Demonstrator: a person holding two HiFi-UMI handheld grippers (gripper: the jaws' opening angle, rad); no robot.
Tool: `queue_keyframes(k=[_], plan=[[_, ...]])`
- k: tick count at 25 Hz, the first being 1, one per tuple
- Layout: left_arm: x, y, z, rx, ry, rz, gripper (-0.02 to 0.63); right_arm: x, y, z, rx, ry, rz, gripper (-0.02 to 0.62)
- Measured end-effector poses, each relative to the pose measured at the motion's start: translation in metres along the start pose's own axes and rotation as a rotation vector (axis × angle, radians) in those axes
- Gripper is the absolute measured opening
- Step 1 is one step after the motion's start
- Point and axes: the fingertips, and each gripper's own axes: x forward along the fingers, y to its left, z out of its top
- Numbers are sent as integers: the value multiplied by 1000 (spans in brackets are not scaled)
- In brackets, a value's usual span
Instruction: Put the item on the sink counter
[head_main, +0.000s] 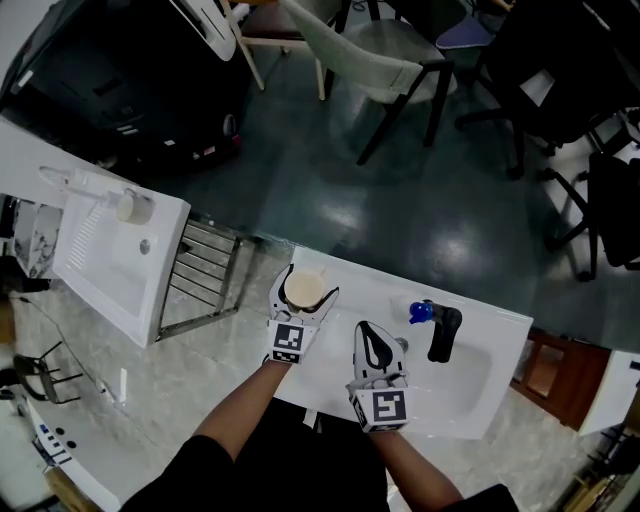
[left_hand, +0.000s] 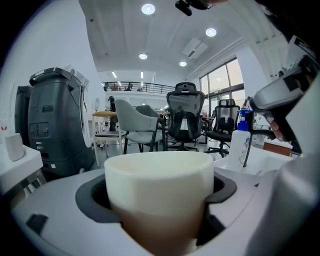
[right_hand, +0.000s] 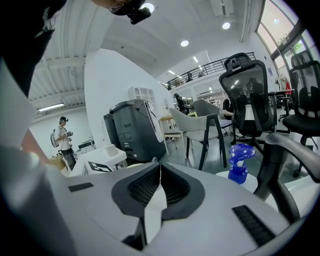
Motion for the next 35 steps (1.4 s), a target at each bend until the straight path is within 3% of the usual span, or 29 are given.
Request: queue_keyframes(k=[11,17,22,27,35], plan=[[-8,-3,-7,87,12,-50,459,-5,2,16,24,-56,-17,32],[-7,-4,-10,43,12,-68,459,-9,15,16,5,-54,9,32],[5,-5,-3,53,0,-93,459,-9,24,28,-42,-135,41,32],[4,-3,-5,25,-6,-105,459,-8,27,22,-32,-115,50,32],[1,-3,-16,37,54,-149,459,-1,30,15,-32,-83,64,32]])
